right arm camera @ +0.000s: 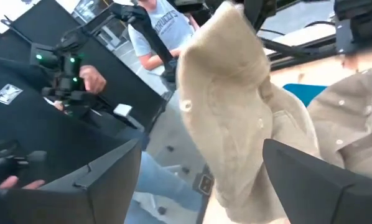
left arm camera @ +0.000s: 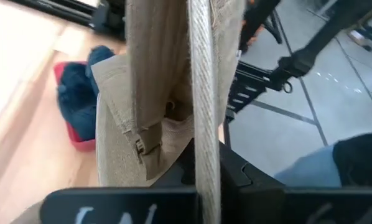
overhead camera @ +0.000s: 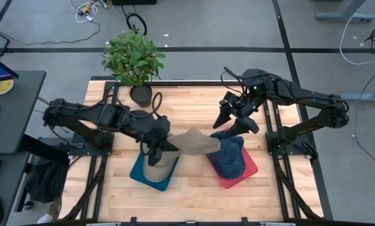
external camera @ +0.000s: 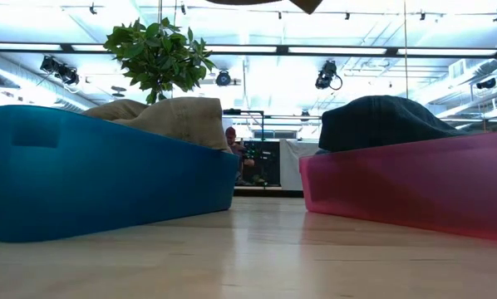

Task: Pick & Place hat
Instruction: Put the brown cap into the blue bin

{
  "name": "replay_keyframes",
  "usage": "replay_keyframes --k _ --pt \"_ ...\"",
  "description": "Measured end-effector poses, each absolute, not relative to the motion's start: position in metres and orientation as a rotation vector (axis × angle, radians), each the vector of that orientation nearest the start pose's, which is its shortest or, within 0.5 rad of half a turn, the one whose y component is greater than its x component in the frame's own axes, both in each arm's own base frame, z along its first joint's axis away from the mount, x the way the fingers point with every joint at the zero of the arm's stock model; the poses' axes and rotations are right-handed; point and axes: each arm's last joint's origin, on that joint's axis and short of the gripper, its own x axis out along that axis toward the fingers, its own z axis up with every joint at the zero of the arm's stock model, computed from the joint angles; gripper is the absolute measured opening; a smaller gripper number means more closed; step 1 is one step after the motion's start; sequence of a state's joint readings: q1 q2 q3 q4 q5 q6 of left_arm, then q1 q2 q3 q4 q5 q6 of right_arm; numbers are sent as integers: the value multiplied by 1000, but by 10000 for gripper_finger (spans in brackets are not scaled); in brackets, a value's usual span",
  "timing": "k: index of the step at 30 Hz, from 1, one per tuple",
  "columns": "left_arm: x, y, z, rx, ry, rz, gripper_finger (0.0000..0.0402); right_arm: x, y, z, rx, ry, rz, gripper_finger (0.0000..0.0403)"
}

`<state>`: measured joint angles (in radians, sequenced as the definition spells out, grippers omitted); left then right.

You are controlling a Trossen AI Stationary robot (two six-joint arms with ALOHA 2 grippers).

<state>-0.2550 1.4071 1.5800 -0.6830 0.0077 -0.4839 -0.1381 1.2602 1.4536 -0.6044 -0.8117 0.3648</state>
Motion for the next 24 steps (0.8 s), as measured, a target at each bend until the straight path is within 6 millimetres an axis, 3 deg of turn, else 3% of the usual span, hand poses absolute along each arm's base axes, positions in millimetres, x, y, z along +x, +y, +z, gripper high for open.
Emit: replay_keyframes --k 6,10,16,24 --pt "278 -85 417 -396 533 -76 12 250 -14 428 480 449 588 339" --pt "278 -94 394 -432 551 -48 12 251 -16 431 453 411 591 339" --pt "275 -97 365 -532 355 -80 12 252 -16 433 434 387 580 339" --pt "257 -85 333 -609 51 -128 12 261 -22 432 474 371 501 339"
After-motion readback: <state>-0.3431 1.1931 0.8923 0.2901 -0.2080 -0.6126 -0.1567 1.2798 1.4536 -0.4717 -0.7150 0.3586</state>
